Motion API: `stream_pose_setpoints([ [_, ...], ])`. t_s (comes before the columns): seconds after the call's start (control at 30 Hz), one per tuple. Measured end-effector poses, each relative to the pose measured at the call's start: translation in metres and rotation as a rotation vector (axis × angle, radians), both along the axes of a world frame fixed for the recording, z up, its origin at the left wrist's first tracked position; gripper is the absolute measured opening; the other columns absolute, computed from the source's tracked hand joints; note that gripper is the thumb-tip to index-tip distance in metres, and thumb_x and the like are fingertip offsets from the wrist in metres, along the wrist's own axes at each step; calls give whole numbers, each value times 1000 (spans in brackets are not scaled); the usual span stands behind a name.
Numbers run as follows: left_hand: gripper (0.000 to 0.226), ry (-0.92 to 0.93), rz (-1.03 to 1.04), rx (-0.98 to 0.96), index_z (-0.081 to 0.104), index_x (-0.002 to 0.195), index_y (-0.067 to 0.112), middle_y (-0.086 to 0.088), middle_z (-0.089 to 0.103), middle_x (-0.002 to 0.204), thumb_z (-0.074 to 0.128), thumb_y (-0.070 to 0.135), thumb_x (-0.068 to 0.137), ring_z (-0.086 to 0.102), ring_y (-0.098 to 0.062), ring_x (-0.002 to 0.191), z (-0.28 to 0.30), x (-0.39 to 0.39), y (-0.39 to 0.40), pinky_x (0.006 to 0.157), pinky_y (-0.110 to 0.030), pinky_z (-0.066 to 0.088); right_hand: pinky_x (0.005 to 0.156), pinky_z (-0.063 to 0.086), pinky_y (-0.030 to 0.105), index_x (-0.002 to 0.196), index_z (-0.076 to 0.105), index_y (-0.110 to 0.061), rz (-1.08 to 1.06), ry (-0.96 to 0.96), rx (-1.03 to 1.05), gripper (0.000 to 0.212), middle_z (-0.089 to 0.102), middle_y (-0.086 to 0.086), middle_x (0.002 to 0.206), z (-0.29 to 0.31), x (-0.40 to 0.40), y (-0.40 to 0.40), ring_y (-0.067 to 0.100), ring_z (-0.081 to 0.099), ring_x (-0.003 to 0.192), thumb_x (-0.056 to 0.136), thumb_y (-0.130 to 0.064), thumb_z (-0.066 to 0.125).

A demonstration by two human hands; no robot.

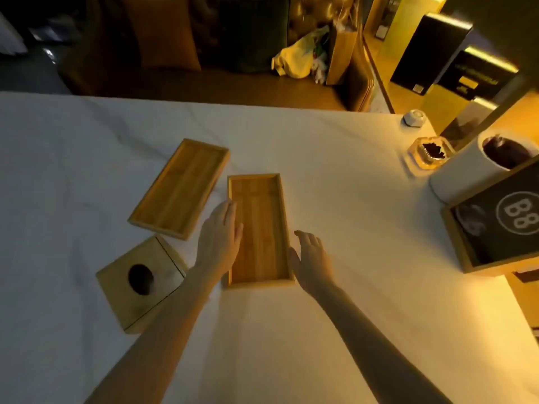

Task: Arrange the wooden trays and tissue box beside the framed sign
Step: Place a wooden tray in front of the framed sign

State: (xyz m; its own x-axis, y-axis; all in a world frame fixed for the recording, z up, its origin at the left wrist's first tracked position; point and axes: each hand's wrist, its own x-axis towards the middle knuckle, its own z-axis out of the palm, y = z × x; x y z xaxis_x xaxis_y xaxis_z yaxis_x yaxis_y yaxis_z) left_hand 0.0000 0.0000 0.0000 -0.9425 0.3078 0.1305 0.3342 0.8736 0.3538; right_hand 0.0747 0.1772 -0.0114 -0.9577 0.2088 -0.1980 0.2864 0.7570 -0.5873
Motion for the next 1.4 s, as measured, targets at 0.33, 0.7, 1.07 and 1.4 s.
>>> stream_pose_setpoints([
  [0.33, 56, -342, 199, -23, 17, 138, 2, -17, 21, 151, 40, 26, 92, 19, -29, 139, -57, 21, -5, 113, -44, 25, 111, -11, 41, 143, 3, -22, 90, -168, 208, 53, 6, 1, 156, -48, 21, -10, 19, -5, 142, 96, -38, 22],
  [0.7, 39, -526, 272, 360, 39, 129, 1, -17, 52, 126, 40, 14, 93, 55, -18, 104, -35, 12, -8, 86, -6, 31, 108, 33, 47, 131, 39, -15, -62, -95, -284, 39, 47, 7, 135, -28, 14, -15, 23, 38, 126, 93, -13, 38],
  [1.07, 61, -1031, 245, 975, 36, 133, 21, -11, 65, 99, 61, 8, 79, 63, -22, 94, 2, 12, -29, 77, -30, 52, 61, 45, 5, 117, 56, -26, -185, -74, -683, 39, 59, -18, 90, 25, 18, 11, -3, 56, 81, 87, -1, 49],
  [1.4, 59, -956, 110, 960, 33, 135, 19, -15, 63, 110, 57, 8, 82, 61, -29, 102, 54, 22, 23, 92, -45, 50, 72, 51, 14, 124, 52, -16, -194, 40, -659, 38, 63, -9, 101, 68, 41, 61, 1, 61, 89, 87, -6, 55],
])
